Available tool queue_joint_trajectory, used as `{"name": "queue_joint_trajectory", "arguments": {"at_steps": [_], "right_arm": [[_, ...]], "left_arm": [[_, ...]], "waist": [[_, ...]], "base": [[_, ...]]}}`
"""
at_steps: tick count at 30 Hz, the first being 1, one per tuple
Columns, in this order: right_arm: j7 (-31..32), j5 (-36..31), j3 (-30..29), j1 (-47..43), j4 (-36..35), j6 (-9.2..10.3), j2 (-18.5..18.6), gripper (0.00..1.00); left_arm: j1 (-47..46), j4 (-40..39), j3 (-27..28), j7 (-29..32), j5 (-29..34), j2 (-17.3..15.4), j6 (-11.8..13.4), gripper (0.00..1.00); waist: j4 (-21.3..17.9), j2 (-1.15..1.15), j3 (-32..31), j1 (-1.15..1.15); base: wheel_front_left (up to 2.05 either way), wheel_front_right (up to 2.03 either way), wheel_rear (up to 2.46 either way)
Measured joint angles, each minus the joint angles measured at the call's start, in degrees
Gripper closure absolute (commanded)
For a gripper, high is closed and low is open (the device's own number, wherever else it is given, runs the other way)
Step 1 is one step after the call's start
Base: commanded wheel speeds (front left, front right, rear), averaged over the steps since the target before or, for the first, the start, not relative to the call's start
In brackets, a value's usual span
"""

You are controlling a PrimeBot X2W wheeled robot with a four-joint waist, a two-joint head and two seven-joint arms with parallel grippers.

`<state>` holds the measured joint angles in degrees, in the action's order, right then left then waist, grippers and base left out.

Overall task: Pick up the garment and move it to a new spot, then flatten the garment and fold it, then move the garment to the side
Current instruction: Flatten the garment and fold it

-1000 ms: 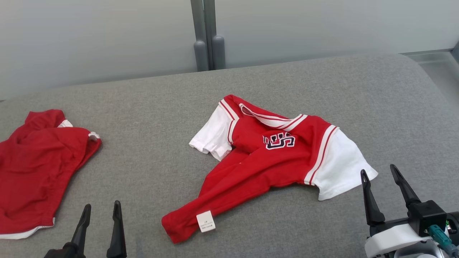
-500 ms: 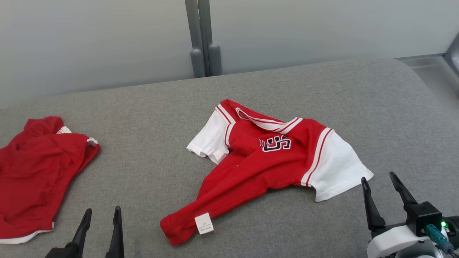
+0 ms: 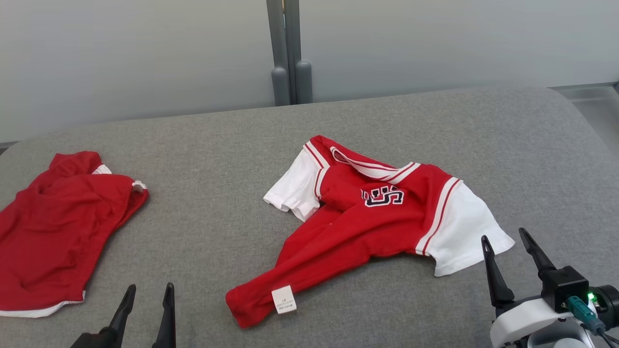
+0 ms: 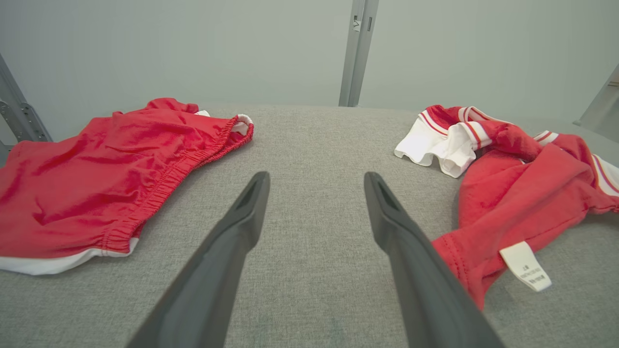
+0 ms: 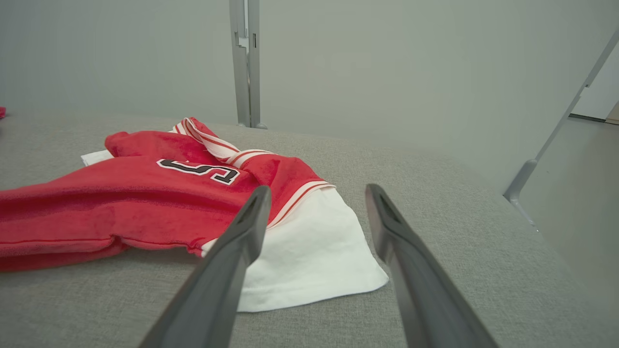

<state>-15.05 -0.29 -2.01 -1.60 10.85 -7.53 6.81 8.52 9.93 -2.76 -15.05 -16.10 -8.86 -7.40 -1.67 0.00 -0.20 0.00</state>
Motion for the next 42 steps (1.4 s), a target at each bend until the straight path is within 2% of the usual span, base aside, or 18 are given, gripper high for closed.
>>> {"name": "queue_joint_trajectory", "arguments": {"at_steps": [15,19,29,35,42], "right_arm": [[0.0,0.2,1.83,0.75,-0.4,0.0,0.35,0.0],[1.79,-0.37,1.91,2.36,2.87,0.0,3.2,0.0],[24.18,3.01,6.43,12.85,2.04,0.0,14.19,0.0],[29.71,6.91,9.42,14.56,4.59,0.0,17.5,0.0],[30.07,8.92,12.3,17.14,9.53,0.0,18.15,0.0]], "left_arm": [[0.09,2.05,-2.1,0.21,-1.56,-0.27,0.0,0.0],[-0.04,1.37,-3.77,6.7,-4.48,-0.79,0.0,0.0],[1.48,-11.72,-5.78,28.21,-13.35,-0.23,0.86,0.0],[2.01,-15.6,-7.3,32.71,-15.74,-0.8,0.85,0.0],[1.85,-16.96,-9.98,35.08,-16.57,-1.81,0.54,0.0]], "waist": [[0.28,0.0,-0.14,0.0],[0.19,0.0,0.12,0.0],[-0.11,0.0,4.54,0.0],[0.14,0.0,7.93,0.0],[0.45,0.0,10.47,0.0]], "base": [[0.0,0.0,0.0],[0.0,0.0,0.0],[0.0,0.0,0.0],[0.0,0.0,0.0],[0.0,0.0,0.0]]}}
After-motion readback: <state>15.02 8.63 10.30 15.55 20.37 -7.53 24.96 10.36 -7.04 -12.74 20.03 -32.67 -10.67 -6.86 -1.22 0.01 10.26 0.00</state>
